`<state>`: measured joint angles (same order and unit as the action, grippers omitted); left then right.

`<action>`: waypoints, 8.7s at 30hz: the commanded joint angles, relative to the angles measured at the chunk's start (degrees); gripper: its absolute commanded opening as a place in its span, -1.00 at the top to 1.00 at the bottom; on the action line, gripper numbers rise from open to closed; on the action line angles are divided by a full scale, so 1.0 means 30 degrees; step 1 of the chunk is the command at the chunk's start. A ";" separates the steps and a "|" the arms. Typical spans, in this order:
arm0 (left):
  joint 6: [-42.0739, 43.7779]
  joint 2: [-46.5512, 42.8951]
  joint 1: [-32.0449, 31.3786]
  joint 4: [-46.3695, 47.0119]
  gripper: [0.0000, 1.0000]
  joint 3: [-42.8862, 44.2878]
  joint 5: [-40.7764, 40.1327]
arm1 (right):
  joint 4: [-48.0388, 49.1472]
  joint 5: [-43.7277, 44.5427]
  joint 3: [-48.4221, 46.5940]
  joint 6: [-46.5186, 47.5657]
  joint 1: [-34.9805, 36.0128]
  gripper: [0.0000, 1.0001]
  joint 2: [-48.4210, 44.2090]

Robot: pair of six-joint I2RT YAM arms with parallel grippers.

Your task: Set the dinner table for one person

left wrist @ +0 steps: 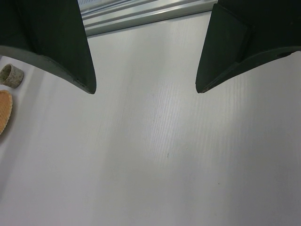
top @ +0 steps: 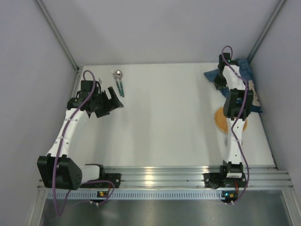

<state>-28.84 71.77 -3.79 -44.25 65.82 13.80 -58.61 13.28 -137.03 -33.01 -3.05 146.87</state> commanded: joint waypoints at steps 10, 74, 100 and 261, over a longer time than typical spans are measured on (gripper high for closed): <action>0.0589 -0.1187 0.0033 0.0599 -0.84 0.0384 -0.0002 | 0.0699 -0.5420 0.2695 -0.0126 0.6636 1.00 -0.2986; -0.1520 0.7173 -0.7613 0.3707 1.00 -0.2069 -0.0528 | 0.4155 -0.9054 2.0571 0.2188 0.2387 -0.84 -1.7230; -0.2984 -0.0367 -0.7496 0.1274 1.00 -0.7175 -0.2111 | 0.6733 -0.8289 2.3645 0.1396 0.6843 0.42 -1.2951; -0.1463 0.3178 -0.6002 -0.0423 0.08 -0.3172 -0.8993 | 0.2603 -1.0491 2.0803 0.4355 0.5733 -0.99 -1.7901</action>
<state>-34.26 83.96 -21.54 -43.62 50.83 -10.37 -52.14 -18.61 -74.72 -20.82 14.46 96.68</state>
